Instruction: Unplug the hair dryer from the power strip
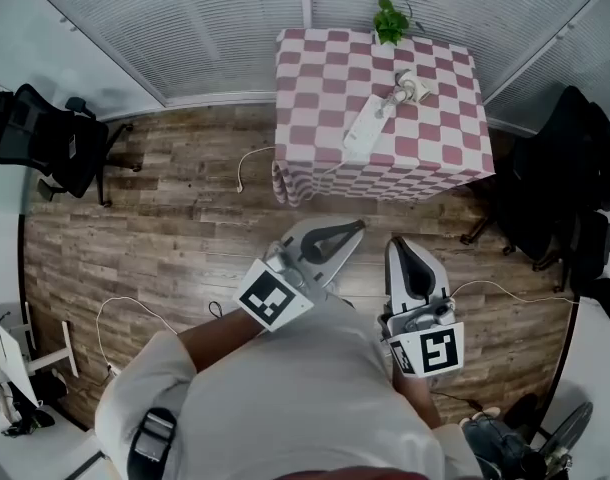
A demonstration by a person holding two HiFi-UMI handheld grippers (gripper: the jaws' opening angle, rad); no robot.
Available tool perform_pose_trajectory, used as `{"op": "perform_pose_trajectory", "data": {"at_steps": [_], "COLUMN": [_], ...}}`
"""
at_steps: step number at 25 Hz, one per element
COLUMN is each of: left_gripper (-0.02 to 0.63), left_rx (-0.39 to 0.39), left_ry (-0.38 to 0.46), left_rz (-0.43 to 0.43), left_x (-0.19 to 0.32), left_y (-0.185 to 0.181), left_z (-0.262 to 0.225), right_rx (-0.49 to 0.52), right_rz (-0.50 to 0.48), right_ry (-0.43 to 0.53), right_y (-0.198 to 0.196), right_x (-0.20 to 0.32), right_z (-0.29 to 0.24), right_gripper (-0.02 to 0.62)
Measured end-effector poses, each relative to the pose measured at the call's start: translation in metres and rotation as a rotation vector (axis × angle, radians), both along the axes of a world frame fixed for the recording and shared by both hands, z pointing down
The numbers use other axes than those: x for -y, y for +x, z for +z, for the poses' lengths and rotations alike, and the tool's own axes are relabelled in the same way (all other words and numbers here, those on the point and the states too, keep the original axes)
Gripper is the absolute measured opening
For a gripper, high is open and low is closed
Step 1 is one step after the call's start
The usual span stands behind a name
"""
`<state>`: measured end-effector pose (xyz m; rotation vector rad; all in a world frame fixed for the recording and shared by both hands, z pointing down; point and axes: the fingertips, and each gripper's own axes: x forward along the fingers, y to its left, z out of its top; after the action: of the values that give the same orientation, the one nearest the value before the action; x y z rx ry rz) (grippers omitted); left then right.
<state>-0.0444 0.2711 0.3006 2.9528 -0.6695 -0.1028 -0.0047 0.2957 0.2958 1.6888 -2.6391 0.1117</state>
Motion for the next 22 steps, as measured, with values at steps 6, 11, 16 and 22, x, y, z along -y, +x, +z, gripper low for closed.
{"op": "perform_pose_trajectory", "data": {"at_steps": [6,11,16,22], "left_gripper": [0.031,0.031,0.031,0.031], "left_rx": [0.001,0.005,0.003,0.009], "left_ry": [0.001,0.005,0.003,-0.009], "left_rz": [0.021,0.047,0.061,0.073], "left_x": [0.044,0.08,0.116,0.155], "left_y": [0.004,0.005,0.003,-0.006], "left_z": [0.0,0.0,-0.001,0.004], "right_rx": [-0.007,-0.007,-0.011,-0.011], "right_rz": [0.014,0.029,0.035,0.04], "right_ry": [-0.001,-0.007,-0.012,-0.021], "right_y": [0.003,0.001,-0.003,-0.013], "right_x": [0.043,0.08,0.115,0.156], "right_z": [-0.002,-0.001,-0.002,0.0], "right_gripper": [0.034,0.034,0.034,0.034]}}
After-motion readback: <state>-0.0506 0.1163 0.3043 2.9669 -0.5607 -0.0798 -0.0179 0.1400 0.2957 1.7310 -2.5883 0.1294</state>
